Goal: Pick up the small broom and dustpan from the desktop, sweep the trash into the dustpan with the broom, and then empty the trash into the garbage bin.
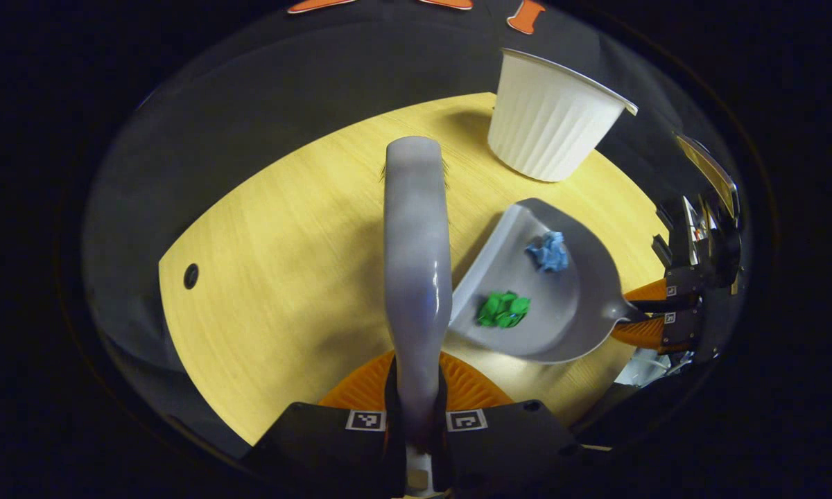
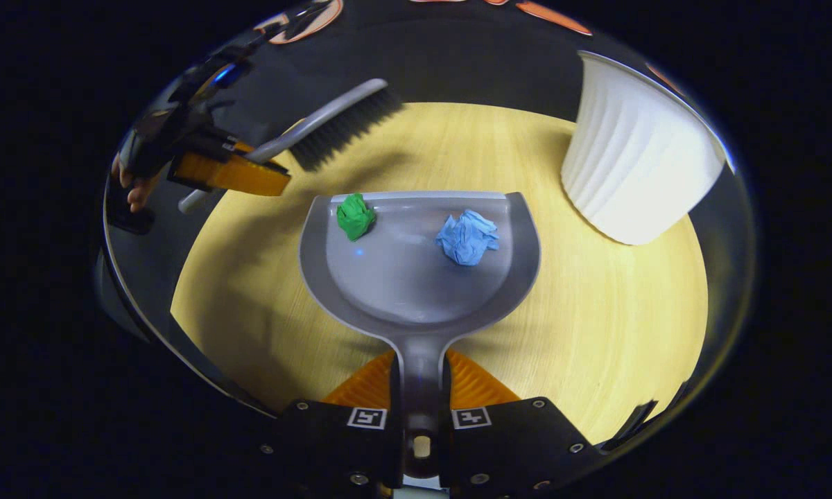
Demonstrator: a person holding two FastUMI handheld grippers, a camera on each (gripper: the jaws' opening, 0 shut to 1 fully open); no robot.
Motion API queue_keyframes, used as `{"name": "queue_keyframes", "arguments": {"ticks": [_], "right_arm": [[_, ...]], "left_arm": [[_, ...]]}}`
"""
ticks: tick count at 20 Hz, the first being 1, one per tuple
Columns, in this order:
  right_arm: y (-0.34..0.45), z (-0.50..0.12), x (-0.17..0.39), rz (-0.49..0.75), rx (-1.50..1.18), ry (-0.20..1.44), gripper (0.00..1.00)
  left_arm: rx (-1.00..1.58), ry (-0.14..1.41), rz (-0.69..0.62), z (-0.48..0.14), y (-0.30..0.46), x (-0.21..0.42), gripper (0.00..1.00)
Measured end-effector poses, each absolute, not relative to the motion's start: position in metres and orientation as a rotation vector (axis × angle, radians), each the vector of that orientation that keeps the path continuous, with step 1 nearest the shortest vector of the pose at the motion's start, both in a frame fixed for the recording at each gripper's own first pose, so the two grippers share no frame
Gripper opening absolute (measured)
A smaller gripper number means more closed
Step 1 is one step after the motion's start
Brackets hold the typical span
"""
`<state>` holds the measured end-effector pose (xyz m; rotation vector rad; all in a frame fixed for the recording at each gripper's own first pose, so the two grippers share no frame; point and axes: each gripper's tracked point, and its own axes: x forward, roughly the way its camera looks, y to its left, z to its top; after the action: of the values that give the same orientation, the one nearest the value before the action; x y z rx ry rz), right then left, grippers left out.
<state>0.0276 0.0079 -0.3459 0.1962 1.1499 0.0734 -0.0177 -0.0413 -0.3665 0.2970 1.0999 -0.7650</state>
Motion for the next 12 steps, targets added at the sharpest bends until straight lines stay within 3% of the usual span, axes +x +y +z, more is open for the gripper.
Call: {"name": "queue_keyframes", "arguments": {"ticks": [7, 12], "right_arm": [[-0.01, -0.312, 0.049, -0.149, 0.133, 1.113, 0.2], [-0.01, -0.303, 0.051, -0.218, 0.151, 1.095, 0.2]], "left_arm": [[0.191, 1.114, -0.662, -0.366, -0.058, -0.026, 0.17], [0.171, 1.133, -0.642, -0.368, -0.062, -0.026, 0.18]]}}
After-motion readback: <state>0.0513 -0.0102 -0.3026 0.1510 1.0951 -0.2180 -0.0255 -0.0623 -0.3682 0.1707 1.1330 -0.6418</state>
